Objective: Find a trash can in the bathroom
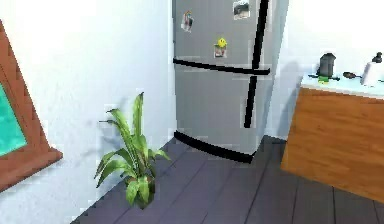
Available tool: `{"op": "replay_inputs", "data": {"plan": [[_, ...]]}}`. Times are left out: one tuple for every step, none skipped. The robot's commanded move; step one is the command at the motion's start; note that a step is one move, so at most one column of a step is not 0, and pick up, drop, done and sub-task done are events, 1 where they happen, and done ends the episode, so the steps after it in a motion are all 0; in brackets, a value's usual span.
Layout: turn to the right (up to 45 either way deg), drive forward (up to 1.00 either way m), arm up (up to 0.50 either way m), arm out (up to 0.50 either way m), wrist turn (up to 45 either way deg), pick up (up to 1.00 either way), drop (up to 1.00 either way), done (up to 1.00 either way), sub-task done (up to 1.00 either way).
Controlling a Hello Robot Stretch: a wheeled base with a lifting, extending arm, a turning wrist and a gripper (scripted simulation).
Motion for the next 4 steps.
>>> {"op": "replay_inputs", "data": {"plan": [[45.0,0.0,0.0,0.0,0.0,0.0,0.0,0.0,0.0],[33.0,0.0,0.0,0.0,0.0,0.0,0.0,0.0,0.0],[0.0,1.0,0.0,0.0,0.0,0.0,0.0,0.0,0.0],[0.0,1.0,0.0,0.0,0.0,0.0,0.0,0.0,0.0]]}}
